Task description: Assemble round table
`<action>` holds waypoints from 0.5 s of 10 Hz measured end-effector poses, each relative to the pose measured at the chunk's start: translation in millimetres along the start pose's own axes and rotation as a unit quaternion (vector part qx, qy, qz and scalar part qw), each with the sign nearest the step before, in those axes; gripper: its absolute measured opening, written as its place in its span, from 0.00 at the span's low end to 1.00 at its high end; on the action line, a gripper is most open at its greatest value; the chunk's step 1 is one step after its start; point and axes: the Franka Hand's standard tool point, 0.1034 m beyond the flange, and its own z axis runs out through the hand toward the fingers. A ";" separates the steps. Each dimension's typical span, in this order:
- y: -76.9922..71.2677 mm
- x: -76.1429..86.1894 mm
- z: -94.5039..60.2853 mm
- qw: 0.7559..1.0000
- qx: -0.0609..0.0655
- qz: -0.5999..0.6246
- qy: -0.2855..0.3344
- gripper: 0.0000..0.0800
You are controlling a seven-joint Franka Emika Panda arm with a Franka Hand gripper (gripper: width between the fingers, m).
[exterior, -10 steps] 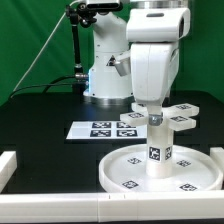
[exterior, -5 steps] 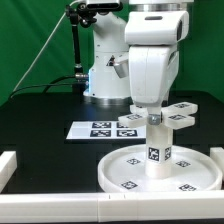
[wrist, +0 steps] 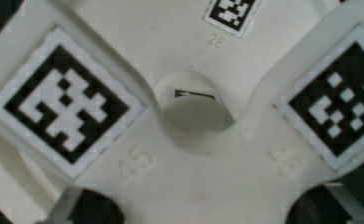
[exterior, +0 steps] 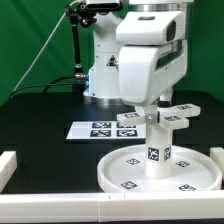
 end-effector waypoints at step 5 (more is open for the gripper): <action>-2.5 3.6 1.6 0.942 -0.001 0.337 0.010 0.55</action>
Offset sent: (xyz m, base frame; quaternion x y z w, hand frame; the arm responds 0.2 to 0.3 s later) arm -0.0081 0.0039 -0.0050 0.0190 -0.0034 0.3701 0.9288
